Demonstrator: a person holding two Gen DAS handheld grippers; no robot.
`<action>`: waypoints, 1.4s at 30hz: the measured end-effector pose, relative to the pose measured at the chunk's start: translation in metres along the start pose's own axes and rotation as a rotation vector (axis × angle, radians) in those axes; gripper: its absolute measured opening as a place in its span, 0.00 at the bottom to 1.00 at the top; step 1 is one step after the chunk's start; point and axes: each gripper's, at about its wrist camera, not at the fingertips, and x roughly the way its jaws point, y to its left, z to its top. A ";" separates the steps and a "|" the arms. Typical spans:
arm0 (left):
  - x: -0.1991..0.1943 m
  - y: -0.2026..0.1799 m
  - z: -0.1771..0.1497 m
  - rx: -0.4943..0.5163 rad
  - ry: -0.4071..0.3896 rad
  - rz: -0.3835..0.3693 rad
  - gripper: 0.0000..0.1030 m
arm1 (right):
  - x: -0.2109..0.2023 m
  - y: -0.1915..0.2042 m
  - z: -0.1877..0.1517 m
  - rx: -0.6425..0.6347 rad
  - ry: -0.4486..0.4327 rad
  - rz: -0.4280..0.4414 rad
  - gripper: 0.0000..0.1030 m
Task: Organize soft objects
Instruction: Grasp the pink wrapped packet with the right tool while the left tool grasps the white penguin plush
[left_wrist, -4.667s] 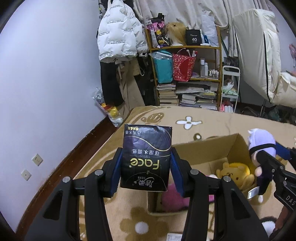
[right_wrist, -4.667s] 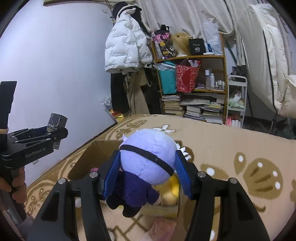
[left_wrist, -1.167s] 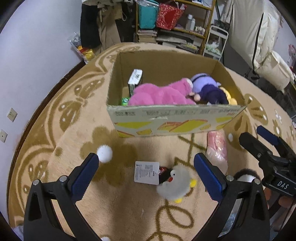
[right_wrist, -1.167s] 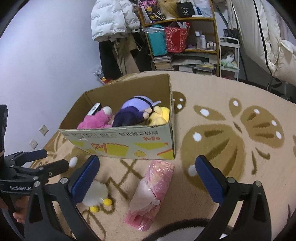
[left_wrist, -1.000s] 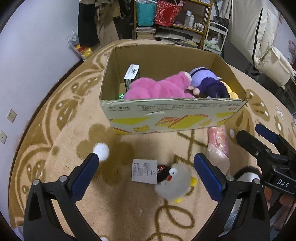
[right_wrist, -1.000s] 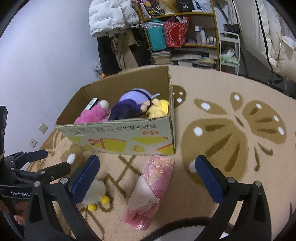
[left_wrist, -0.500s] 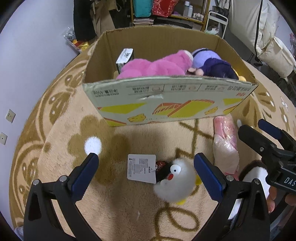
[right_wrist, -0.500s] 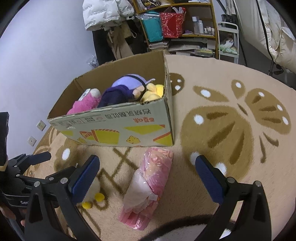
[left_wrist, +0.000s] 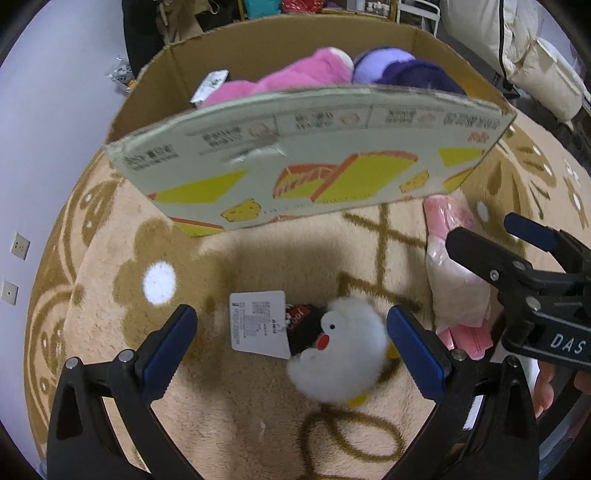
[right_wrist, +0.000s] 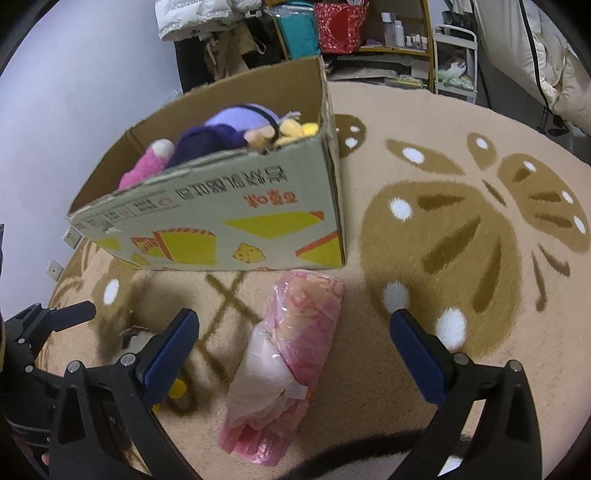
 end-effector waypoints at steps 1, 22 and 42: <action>0.002 -0.001 0.000 0.005 0.005 -0.001 0.99 | 0.002 -0.001 -0.001 0.003 0.008 -0.001 1.00; 0.021 -0.023 -0.007 0.052 0.074 0.031 0.99 | 0.022 0.011 -0.011 -0.039 0.114 0.032 0.64; 0.026 -0.028 -0.012 0.059 0.098 0.008 0.49 | 0.018 0.026 -0.011 -0.085 0.090 0.094 0.49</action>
